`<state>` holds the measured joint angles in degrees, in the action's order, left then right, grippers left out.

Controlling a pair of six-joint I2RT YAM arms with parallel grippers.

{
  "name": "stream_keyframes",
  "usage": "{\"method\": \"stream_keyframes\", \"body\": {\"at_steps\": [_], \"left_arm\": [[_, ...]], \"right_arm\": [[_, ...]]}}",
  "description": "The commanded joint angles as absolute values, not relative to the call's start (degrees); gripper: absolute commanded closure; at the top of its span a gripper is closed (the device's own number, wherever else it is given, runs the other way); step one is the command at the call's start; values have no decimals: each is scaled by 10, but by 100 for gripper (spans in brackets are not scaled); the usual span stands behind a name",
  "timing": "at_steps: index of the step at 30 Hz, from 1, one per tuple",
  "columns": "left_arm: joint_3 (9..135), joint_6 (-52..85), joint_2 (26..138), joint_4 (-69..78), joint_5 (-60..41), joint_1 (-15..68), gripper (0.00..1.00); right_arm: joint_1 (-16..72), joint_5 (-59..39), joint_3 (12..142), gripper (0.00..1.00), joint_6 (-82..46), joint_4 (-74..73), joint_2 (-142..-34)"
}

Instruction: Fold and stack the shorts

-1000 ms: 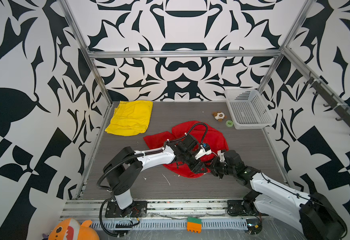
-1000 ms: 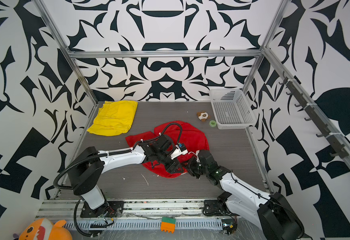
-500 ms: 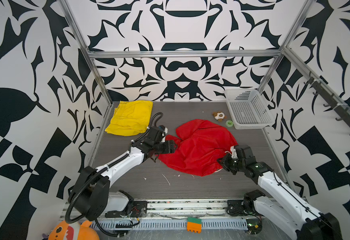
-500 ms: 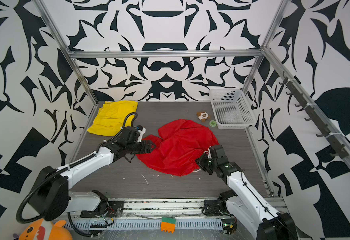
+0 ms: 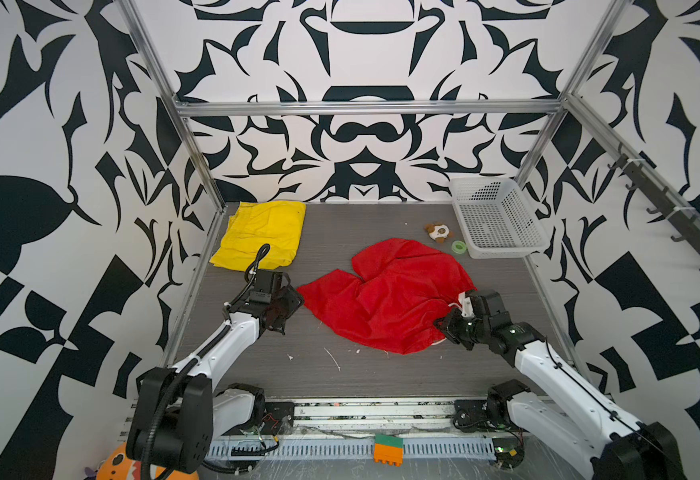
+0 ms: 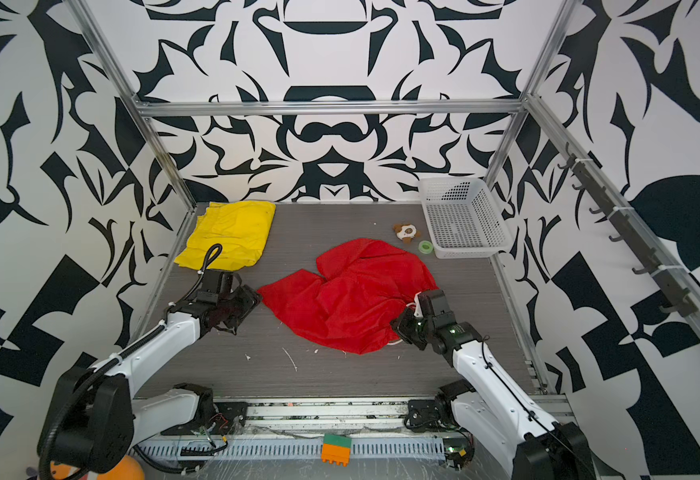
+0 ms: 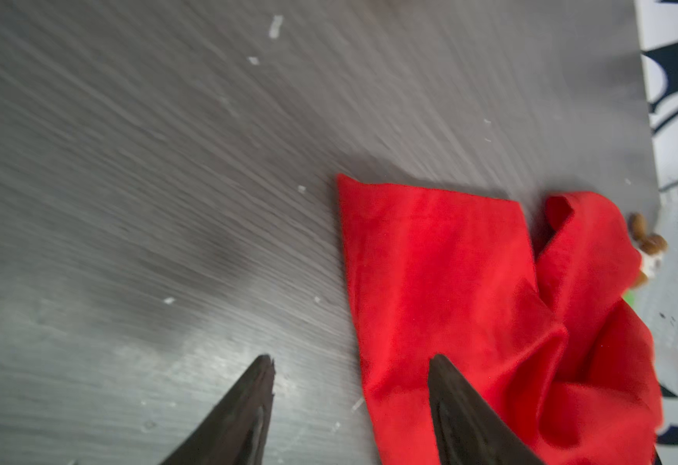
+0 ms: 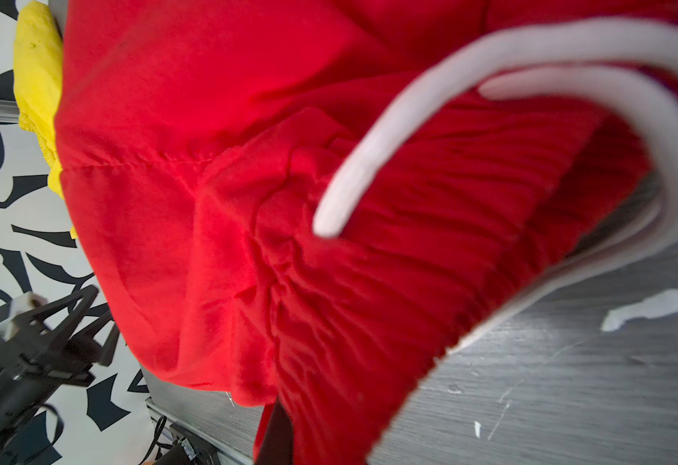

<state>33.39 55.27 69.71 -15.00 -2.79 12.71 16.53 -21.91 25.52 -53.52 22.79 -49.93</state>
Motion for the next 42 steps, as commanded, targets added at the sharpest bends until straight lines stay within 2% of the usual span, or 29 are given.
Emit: {"method": "stream_keyframes", "body": {"at_steps": [1,17,20,26,30,33,42], "left_arm": [[358,556,753,-146,-43,114,35],[445,538,902,-111,-63,111,42],[455,534,923,-108,-63,111,49],[463,535,940,-100,-65,111,76],[464,535,906,-113,-50,111,91],[470,524,849,-144,-26,111,98],[598,419,624,-358,152,109,100]], "right_arm": [[163,-228,279,97,-523,218,-495],[164,-233,270,97,-522,215,-482],[163,-235,273,97,-520,215,-482],[163,-243,289,98,-513,216,-479],[163,-239,316,98,-503,229,-471],[164,-232,349,99,-487,247,-468],[162,-237,591,100,-388,346,-498]]}}
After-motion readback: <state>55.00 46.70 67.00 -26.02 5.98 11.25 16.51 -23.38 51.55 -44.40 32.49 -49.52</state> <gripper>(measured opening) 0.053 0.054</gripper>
